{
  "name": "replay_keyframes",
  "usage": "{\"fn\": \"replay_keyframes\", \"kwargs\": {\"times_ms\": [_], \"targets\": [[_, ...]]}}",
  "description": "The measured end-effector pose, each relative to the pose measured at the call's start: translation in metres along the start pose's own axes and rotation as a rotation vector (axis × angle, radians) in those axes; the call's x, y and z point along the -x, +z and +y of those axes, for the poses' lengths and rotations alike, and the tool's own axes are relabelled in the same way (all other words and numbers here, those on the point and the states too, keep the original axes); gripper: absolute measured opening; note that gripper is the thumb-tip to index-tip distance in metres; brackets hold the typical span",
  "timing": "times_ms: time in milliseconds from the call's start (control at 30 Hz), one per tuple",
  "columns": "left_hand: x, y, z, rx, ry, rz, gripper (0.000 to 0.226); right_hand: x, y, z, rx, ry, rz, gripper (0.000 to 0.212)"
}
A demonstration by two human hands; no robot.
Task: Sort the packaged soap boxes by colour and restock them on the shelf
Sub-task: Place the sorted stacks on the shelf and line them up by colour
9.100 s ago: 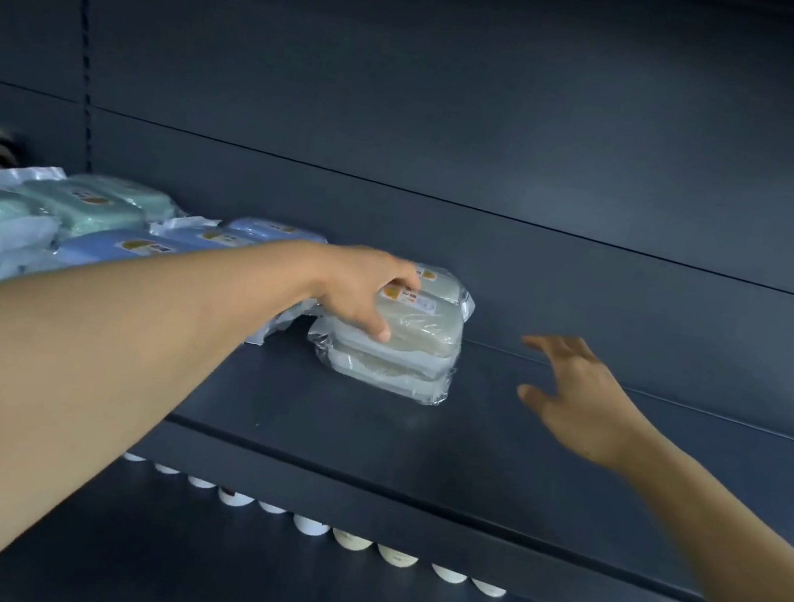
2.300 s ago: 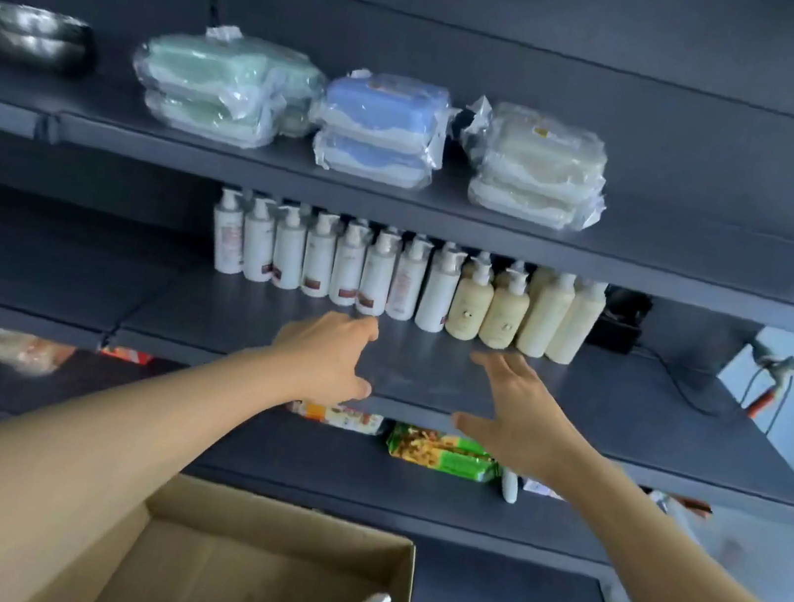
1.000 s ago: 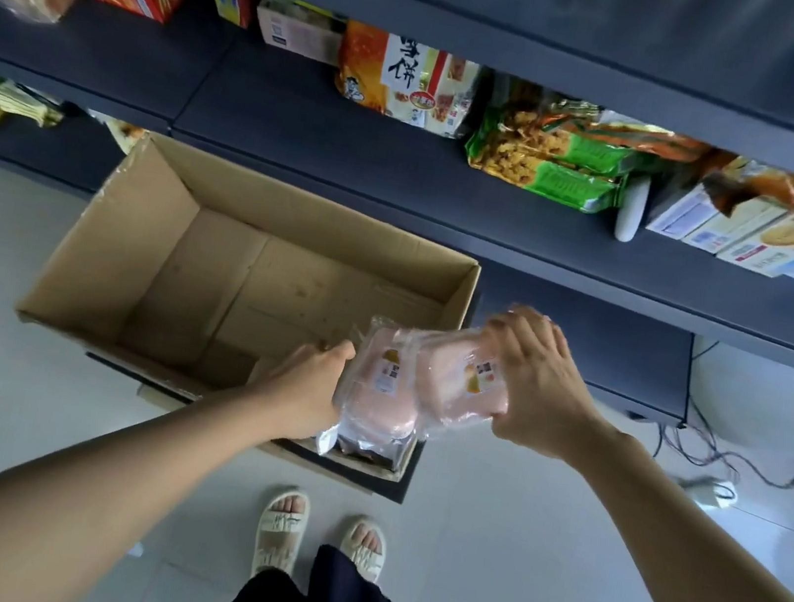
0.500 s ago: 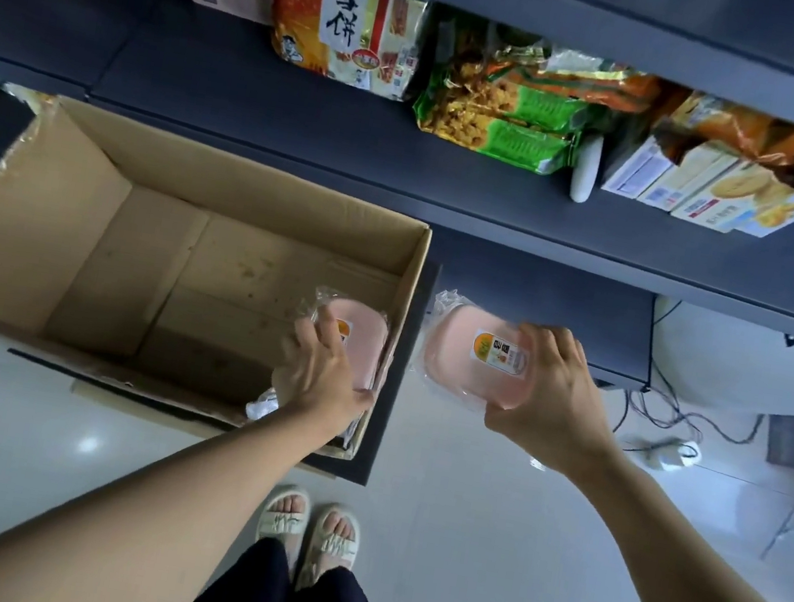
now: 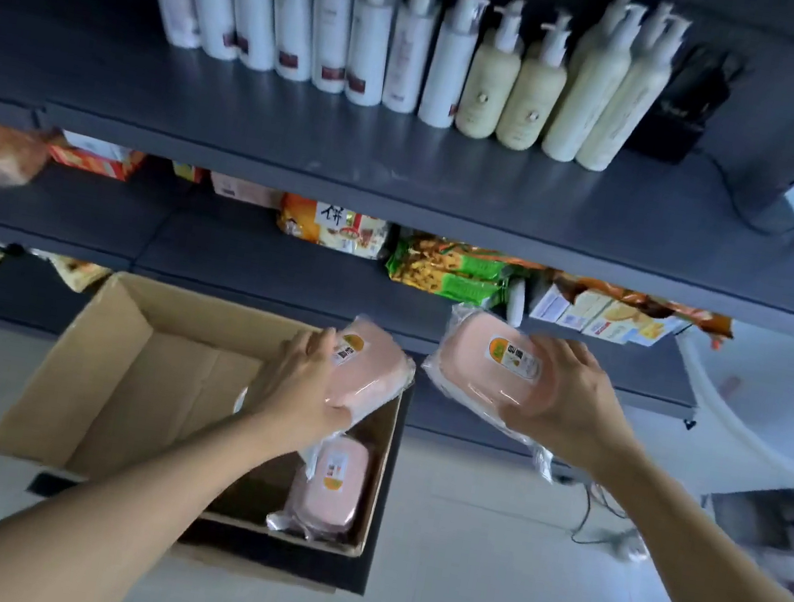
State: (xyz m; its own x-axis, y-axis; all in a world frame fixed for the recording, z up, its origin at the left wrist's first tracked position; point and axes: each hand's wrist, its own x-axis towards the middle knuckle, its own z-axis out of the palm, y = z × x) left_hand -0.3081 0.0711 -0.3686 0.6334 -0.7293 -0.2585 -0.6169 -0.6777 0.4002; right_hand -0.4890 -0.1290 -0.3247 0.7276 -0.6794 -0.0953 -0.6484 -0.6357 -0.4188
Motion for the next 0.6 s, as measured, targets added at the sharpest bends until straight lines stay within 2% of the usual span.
{"fn": "replay_keyframes", "kwargs": {"times_ms": [300, 600], "targets": [[0.011, -0.170, 0.065, -0.044, 0.289, 0.157, 0.094, 0.011, -0.150, -0.070, 0.047, -0.081, 0.286, 0.086], [0.016, -0.270, 0.133, -0.058, 0.524, 0.285, 0.092, 0.019, -0.264, -0.098, 0.101, -0.110, 0.492, 0.079]]}}
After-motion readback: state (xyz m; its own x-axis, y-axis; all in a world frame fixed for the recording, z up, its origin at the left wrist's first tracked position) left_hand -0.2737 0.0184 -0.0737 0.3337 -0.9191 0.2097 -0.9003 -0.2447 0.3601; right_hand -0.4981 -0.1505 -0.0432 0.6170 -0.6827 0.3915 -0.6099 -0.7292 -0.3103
